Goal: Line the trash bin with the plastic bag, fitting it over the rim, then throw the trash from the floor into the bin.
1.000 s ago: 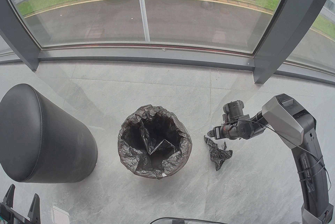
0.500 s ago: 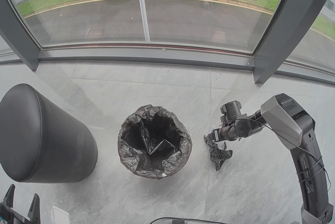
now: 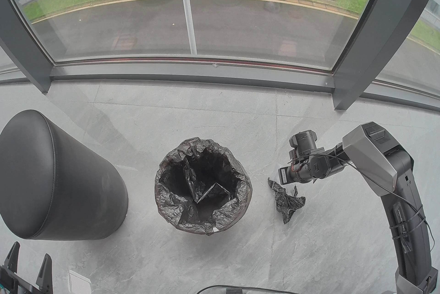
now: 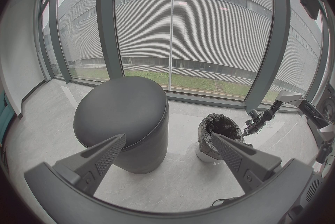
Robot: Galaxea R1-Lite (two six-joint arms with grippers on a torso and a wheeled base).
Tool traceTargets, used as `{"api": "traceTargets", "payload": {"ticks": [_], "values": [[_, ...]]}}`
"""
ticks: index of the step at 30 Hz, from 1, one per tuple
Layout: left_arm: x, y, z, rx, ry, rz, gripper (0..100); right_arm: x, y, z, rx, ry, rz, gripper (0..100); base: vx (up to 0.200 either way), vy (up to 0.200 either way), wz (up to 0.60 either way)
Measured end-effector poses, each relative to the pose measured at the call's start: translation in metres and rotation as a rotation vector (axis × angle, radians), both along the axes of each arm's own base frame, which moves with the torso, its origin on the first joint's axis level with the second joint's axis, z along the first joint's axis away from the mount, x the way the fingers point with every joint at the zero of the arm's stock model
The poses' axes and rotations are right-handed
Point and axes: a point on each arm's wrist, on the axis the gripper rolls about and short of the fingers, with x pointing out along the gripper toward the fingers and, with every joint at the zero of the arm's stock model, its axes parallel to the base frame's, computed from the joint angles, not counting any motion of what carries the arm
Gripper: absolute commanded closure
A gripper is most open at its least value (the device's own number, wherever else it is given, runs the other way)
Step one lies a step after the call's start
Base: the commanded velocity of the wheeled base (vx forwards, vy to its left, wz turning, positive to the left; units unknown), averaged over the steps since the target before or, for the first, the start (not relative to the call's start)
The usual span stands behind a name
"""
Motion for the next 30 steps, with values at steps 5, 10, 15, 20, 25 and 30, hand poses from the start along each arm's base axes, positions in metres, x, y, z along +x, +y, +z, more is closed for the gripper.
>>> {"api": "traceTargets", "payload": {"ticks": [5, 10, 15, 20, 25, 30], "values": [[0.0, 0.0, 0.0, -0.001, 0.0, 0.001, 0, 0.0, 0.0, -0.001, 0.004, 0.003, 0.0, 100, 0.0, 0.0, 0.0], [0.0, 0.0, 0.0, -0.001, 0.0, -0.001, 0, 0.0, 0.0, -0.001, -0.002, -0.008, -0.005, 100, 0.0, 0.0, 0.0], [0.0, 0.0, 0.0, -0.008, 0.0, 0.0, 0, 0.004, 0.001, 0.007, 0.004, -0.026, -0.005, 100, 0.0, 0.0, 0.0], [0.0, 0.0, 0.0, -0.016, -0.001, 0.001, 0, 0.007, 0.002, 0.016, 0.0, -0.021, 0.002, 100, 0.0, 0.0, 0.0], [0.0, 0.0, 0.0, -0.021, -0.002, 0.002, 0, 0.009, 0.003, 0.02, 0.003, -0.036, 0.008, 100, 0.0, 0.0, 0.0], [0.0, 0.0, 0.0, -0.025, -0.002, 0.002, 0, 0.009, 0.004, 0.021, -0.001, -0.04, 0.015, 0, 0.0, 0.0, 0.0]]}}
